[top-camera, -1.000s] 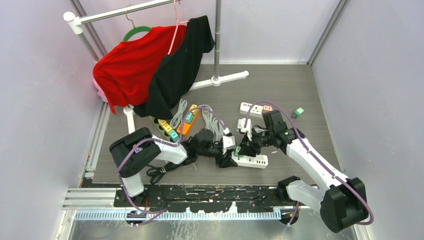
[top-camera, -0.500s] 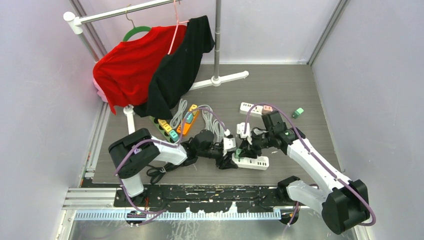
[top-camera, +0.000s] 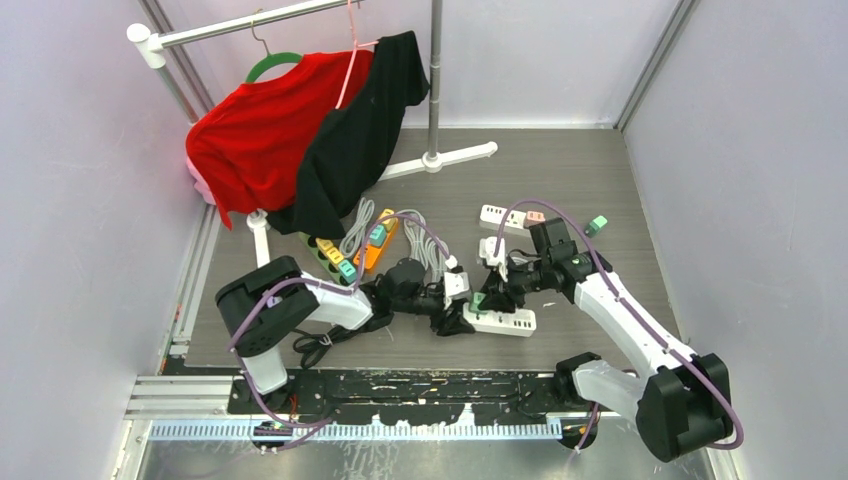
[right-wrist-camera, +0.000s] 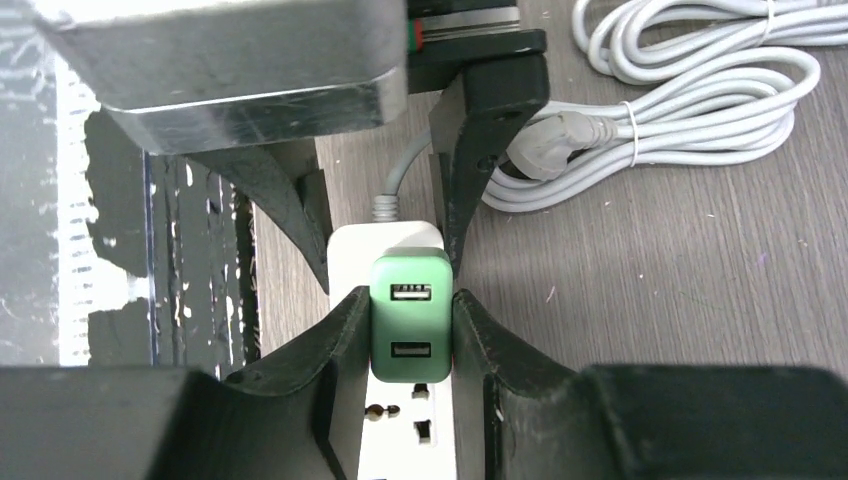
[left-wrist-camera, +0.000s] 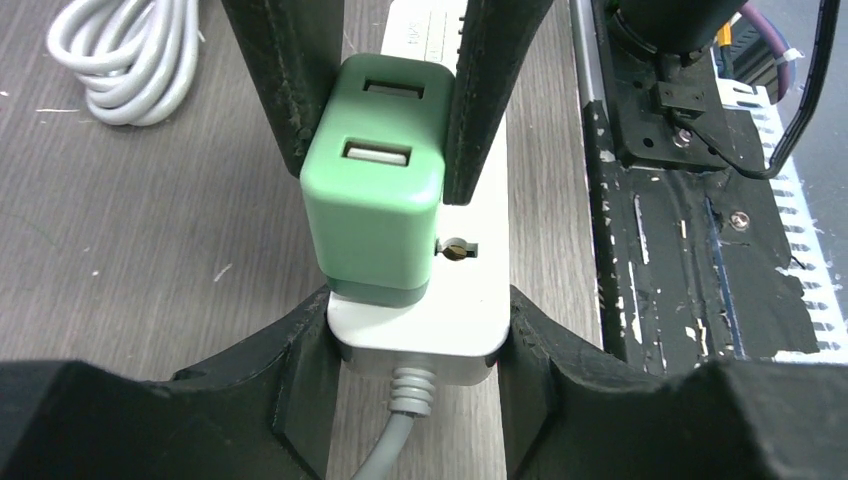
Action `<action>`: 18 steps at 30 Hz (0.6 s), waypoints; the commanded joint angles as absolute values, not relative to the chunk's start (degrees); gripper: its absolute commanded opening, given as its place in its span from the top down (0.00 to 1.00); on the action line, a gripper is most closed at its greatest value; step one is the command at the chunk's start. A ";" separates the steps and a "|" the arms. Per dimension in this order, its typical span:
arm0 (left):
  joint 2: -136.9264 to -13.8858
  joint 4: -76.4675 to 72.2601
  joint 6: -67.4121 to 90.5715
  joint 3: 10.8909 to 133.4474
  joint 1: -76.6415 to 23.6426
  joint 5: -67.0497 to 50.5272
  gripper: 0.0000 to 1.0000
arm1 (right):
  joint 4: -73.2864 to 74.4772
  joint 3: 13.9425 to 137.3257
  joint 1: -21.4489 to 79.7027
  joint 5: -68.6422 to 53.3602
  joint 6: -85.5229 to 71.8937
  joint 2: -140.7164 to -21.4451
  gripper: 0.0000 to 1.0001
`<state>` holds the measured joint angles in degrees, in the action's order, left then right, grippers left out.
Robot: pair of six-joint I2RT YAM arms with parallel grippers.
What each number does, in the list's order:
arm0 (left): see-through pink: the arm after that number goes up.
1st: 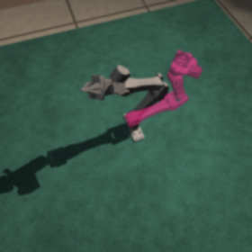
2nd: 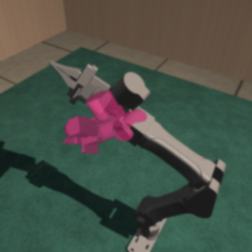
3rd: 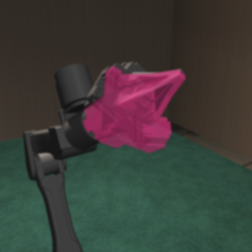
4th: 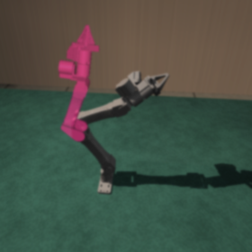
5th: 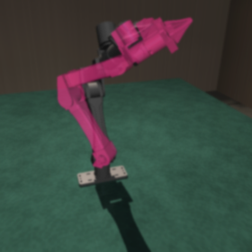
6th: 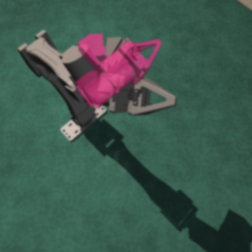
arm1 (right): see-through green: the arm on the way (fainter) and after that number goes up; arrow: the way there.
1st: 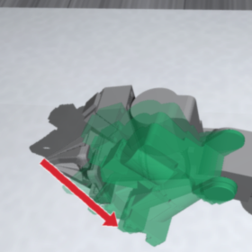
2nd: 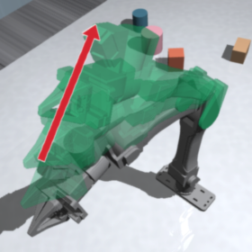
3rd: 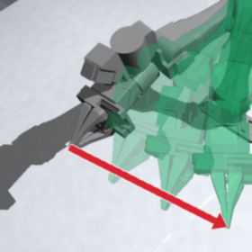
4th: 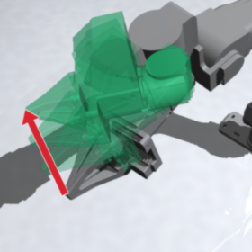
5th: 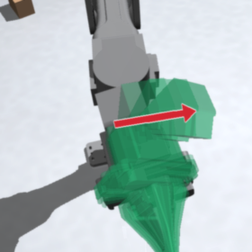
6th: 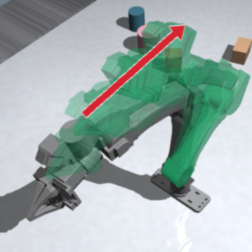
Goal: Pull the plug off the socket
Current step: Remove the plug from the socket.
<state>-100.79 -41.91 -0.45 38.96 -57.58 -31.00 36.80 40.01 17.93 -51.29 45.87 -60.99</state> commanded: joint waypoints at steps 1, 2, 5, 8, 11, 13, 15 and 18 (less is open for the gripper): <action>-99.39 -45.42 -0.38 38.47 -57.79 -28.92 1.00 | 48.45 42.52 18.45 -53.06 60.17 -58.42 0.99; -99.59 -45.70 -0.23 38.56 -57.71 -28.96 1.00 | 49.76 42.16 19.66 -52.60 62.31 -58.04 0.99; -100.50 -46.15 0.08 39.43 -57.40 -29.22 1.00 | 46.66 41.15 22.66 -53.52 60.70 -57.72 0.99; -101.42 -45.64 0.16 40.47 -57.40 -29.76 1.00 | 36.08 40.86 23.55 -55.16 47.43 -58.81 0.99; -101.46 -45.01 0.13 40.45 -57.41 -29.73 1.00 | 27.10 41.30 23.37 -54.22 37.48 -59.96 0.99; -101.21 -44.73 -0.04 39.99 -57.44 -29.44 1.00 | 25.47 41.93 22.50 -54.37 35.68 -60.60 0.99; -100.91 -44.48 -0.20 39.46 -57.44 -29.13 1.00 | 26.05 42.38 20.94 -54.62 35.61 -60.80 0.99; -100.75 -44.44 -0.26 38.71 -57.34 -28.84 1.00 | 30.49 42.86 16.22 -55.45 38.54 -60.70 0.99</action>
